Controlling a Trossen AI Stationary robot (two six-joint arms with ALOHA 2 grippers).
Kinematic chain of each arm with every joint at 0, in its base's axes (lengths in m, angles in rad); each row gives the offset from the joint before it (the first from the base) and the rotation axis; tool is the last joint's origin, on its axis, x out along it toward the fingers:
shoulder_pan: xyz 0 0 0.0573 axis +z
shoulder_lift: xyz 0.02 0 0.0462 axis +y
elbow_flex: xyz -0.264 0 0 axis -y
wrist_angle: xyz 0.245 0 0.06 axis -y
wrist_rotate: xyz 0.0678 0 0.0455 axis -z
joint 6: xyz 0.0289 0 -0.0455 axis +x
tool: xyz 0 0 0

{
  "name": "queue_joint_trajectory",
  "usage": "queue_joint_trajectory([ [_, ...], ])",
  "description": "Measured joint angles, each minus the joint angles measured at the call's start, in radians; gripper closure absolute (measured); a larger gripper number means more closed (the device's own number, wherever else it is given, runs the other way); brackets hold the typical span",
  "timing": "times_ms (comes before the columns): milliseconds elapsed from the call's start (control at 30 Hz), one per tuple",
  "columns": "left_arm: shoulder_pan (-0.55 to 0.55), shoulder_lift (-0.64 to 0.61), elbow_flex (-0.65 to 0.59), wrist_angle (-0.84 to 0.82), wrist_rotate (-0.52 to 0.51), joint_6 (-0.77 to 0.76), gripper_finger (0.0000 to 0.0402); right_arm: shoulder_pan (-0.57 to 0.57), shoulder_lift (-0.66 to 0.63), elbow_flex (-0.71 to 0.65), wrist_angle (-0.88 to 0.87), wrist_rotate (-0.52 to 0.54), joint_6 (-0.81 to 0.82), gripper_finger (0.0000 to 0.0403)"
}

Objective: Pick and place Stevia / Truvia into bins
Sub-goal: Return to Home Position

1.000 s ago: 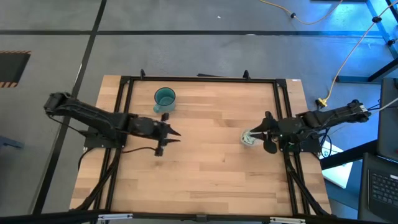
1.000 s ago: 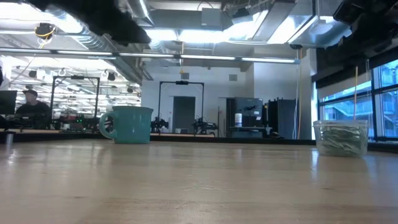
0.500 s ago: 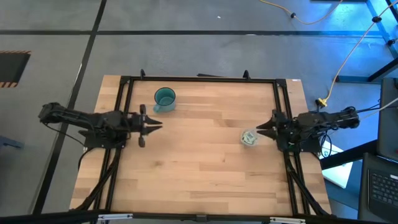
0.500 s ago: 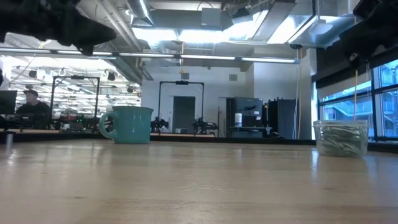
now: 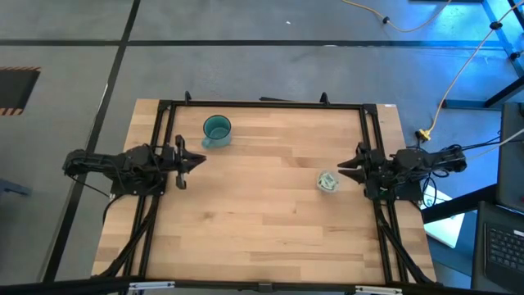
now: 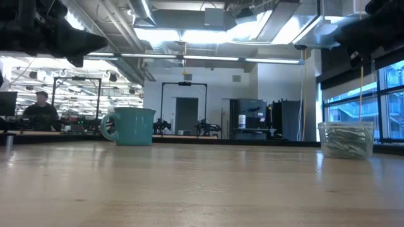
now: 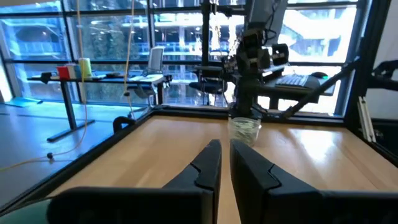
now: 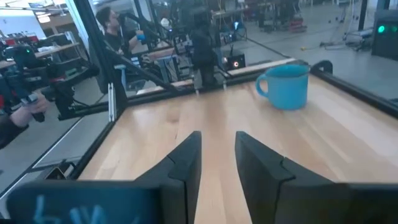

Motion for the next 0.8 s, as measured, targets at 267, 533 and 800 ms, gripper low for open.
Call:
queue_joint_trajectory([
  [267, 0.03, -0.035, -0.051, 0.003, 0.014, -0.04, 0.0375, 0.0, 0.0, -0.062, 0.047, -0.002, 0.02, 0.0301],
  [533, 0.042, -0.036, -0.051, -0.003, 0.06, -0.045, 0.0375, -0.001, 0.0, -0.107, 0.079, -0.002, 0.02, 0.0301],
  [800, 0.042, -0.036, -0.051, -0.002, 0.052, -0.034, 0.0375, -0.001, 0.0, -0.169, 0.155, -0.003, 0.014, 0.0301],
])
